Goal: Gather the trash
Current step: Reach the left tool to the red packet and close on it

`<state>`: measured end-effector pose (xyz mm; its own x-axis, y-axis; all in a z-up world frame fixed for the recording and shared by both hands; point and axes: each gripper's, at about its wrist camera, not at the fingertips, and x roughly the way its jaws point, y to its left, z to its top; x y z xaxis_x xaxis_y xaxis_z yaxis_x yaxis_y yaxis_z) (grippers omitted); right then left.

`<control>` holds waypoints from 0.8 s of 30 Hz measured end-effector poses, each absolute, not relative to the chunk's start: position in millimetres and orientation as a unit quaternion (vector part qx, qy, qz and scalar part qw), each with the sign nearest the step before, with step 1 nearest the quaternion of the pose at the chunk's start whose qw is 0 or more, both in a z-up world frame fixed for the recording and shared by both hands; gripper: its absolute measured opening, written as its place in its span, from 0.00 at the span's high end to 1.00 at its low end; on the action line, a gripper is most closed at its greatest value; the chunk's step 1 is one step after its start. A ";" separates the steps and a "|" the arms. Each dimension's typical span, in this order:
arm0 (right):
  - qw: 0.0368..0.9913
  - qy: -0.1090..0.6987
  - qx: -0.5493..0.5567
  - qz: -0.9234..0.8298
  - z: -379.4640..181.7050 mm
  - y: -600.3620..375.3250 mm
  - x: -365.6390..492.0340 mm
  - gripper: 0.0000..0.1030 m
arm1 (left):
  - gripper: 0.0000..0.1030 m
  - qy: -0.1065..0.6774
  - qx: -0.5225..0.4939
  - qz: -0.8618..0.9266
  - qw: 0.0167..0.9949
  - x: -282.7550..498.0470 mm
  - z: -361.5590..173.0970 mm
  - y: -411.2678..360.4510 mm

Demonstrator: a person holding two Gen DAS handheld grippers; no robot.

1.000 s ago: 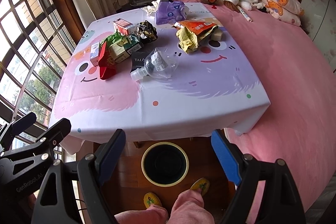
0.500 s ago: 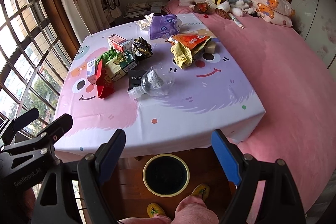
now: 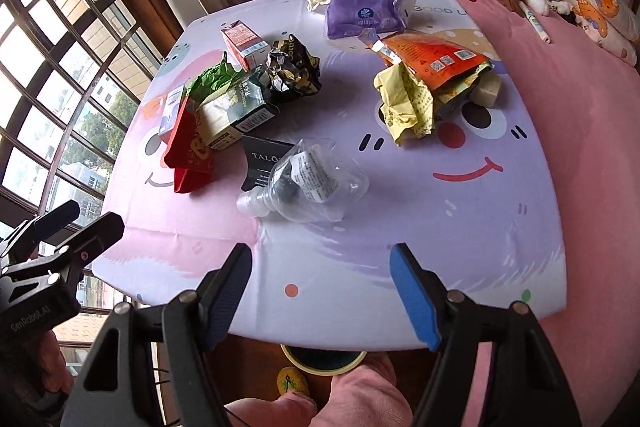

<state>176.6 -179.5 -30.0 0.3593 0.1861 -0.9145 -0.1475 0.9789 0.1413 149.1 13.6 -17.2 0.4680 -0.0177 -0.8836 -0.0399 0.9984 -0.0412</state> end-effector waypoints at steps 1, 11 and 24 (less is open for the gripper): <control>0.821 0.559 0.007 0.115 -33.0 -180.4 188.0 0.30 | 0.10 0.520 -0.032 0.020 0.853 155.7 -20.4 16.0; 0.765 0.577 -0.098 0.268 -60.5 -134.9 271.1 0.46 | 0.10 0.549 -0.110 0.111 0.821 210.0 -47.5 35.9; 0.704 0.604 -0.162 0.337 -97.5 -93.3 286.9 0.92 | 0.51 0.610 -0.144 0.112 0.771 254.4 -100.3 30.7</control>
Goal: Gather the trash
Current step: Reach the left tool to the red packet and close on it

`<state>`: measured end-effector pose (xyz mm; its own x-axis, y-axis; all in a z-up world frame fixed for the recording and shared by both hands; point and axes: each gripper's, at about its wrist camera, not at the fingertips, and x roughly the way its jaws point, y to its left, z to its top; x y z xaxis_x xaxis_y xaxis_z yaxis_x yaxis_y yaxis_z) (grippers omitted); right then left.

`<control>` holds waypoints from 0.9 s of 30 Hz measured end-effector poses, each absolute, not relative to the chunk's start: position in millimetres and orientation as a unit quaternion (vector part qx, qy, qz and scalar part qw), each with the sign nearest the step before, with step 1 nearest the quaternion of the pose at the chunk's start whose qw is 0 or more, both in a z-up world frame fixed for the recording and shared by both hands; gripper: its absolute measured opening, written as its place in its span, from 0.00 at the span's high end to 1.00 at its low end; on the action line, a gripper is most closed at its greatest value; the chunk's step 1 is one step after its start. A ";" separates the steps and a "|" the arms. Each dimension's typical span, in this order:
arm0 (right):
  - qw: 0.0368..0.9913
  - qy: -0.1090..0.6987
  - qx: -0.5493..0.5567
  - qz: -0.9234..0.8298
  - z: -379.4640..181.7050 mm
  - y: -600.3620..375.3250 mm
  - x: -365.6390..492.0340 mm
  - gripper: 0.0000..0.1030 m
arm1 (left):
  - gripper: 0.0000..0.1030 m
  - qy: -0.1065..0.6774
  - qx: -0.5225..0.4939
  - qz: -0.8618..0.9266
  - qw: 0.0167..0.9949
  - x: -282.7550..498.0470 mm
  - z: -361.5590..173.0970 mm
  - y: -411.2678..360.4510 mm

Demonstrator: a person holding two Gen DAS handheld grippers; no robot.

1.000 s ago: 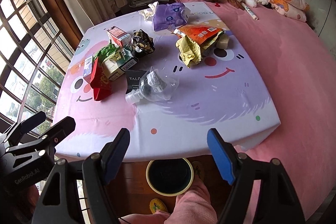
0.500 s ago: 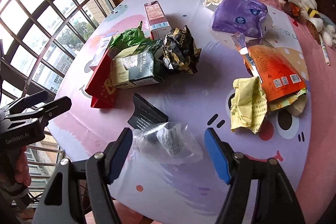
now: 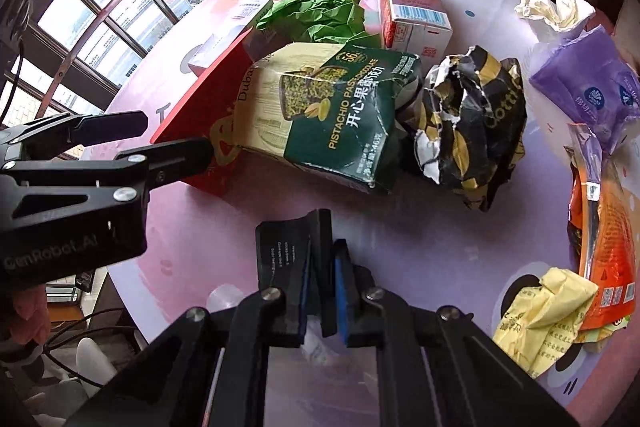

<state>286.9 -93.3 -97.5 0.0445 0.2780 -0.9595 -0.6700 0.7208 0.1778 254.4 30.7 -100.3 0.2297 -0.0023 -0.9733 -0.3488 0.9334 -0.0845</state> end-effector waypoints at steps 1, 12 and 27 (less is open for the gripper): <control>0.707 0.600 -0.161 0.338 -96.3 -94.8 286.7 0.93 | 0.58 0.616 -0.153 0.110 0.765 255.3 -105.6 32.2; 0.744 0.560 -0.130 0.341 -59.8 -117.4 275.9 0.94 | 0.96 0.597 -0.162 0.103 0.779 233.7 -83.9 37.2; 0.826 0.498 -0.053 0.259 10.0 -109.8 209.8 0.95 | 0.98 0.546 -0.100 -0.008 0.832 161.9 -0.6 48.9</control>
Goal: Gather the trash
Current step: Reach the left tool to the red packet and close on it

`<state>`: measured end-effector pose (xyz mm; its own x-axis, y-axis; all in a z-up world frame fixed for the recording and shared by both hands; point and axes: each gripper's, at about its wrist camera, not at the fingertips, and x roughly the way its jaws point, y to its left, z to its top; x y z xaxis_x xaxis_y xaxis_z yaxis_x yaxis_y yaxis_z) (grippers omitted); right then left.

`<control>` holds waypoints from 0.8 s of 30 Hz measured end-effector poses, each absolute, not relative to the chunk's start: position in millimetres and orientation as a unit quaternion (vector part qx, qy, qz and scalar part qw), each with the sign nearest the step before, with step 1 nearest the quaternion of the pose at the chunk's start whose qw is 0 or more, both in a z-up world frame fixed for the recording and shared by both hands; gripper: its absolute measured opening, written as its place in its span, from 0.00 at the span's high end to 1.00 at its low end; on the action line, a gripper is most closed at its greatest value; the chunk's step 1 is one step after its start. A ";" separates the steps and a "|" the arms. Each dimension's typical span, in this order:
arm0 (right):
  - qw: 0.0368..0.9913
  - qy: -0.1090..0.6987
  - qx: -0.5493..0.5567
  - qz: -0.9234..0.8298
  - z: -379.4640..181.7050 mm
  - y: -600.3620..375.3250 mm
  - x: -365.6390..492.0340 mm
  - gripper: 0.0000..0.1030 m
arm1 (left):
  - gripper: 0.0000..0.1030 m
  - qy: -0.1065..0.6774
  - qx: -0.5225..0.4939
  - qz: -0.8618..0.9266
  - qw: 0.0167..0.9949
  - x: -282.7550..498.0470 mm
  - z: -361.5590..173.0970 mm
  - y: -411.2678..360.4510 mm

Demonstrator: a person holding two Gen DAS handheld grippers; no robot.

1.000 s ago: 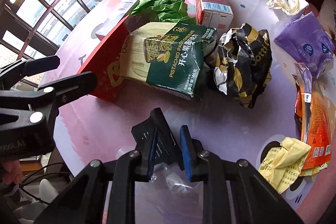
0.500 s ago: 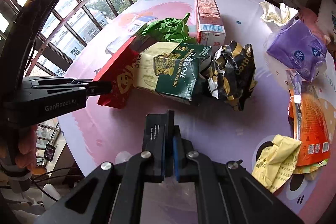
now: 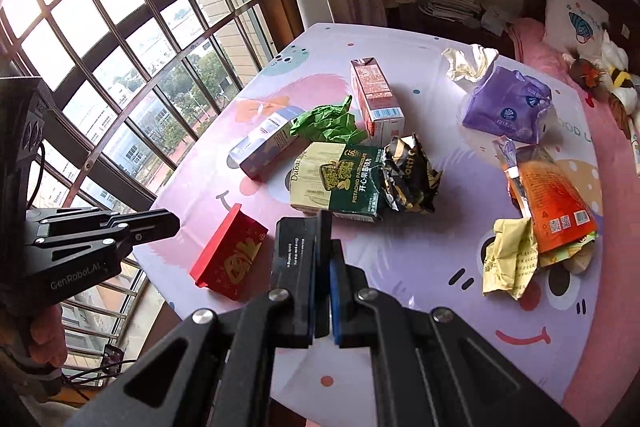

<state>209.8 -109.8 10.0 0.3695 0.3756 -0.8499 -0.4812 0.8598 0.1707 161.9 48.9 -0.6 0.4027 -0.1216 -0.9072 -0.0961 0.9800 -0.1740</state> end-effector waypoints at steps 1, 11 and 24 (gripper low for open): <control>0.829 0.498 -0.050 0.248 10.4 -107.3 203.4 0.95 | 0.98 0.549 -0.092 -0.019 0.830 158.6 -1.1 51.5; 0.835 0.525 0.011 0.167 -12.3 -109.7 146.0 0.95 | 0.32 0.568 -0.088 -0.049 0.817 150.5 -33.9 64.9; 0.823 0.544 0.002 0.166 -28.8 -119.2 136.5 0.95 | 0.31 0.624 -0.149 -0.007 0.767 184.3 -102.7 74.7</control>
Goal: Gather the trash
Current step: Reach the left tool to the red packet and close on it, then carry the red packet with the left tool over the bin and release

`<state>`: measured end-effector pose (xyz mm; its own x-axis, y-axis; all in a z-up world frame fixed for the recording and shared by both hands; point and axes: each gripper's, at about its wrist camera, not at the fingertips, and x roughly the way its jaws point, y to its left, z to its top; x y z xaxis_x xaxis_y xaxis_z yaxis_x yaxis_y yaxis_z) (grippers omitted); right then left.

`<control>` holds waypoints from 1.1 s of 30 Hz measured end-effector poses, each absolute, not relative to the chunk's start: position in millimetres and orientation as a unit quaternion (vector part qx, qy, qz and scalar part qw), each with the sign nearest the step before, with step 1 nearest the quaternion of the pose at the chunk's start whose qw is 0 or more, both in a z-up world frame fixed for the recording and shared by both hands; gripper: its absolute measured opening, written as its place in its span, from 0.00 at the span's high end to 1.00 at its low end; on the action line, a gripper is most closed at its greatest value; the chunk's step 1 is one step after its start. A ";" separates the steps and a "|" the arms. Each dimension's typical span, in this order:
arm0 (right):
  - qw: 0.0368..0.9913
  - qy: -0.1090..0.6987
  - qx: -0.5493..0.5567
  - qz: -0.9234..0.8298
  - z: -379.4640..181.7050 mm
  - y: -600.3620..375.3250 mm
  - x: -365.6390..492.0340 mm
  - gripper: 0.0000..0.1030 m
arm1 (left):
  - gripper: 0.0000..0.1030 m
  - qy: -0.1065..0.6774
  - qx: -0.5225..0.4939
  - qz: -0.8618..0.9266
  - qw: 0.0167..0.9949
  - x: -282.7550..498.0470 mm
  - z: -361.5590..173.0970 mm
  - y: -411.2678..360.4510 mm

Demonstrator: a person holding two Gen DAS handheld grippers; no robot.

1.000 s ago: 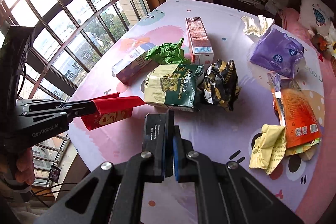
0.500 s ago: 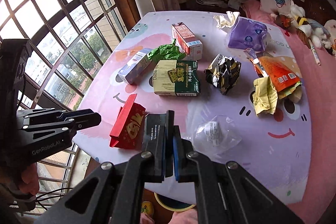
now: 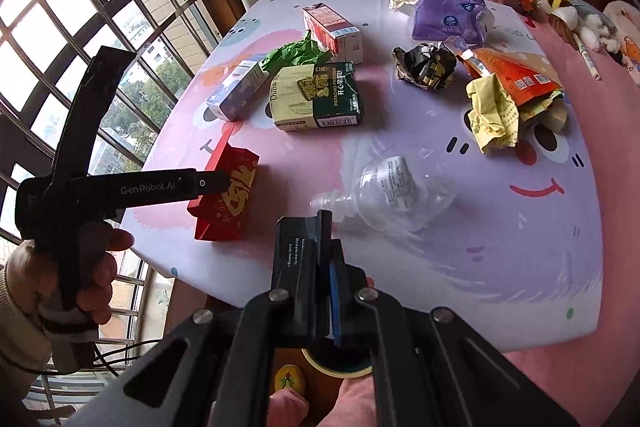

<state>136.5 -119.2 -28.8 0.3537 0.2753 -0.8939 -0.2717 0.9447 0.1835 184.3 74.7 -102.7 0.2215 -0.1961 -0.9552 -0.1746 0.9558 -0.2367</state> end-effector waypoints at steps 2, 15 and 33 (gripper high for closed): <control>0.822 0.544 -0.002 0.170 -29.1 -117.7 138.1 0.95 | 0.39 0.634 -0.154 -0.006 0.758 187.0 -112.6 75.2; 0.818 0.548 0.004 0.175 -34.9 -109.1 130.3 0.95 | 0.96 0.608 -0.139 -0.028 0.781 165.3 -90.5 79.2; 0.801 0.585 0.090 0.092 -85.0 -111.6 11.8 0.95 | 0.96 0.582 0.022 -0.151 0.799 21.0 -65.1 53.2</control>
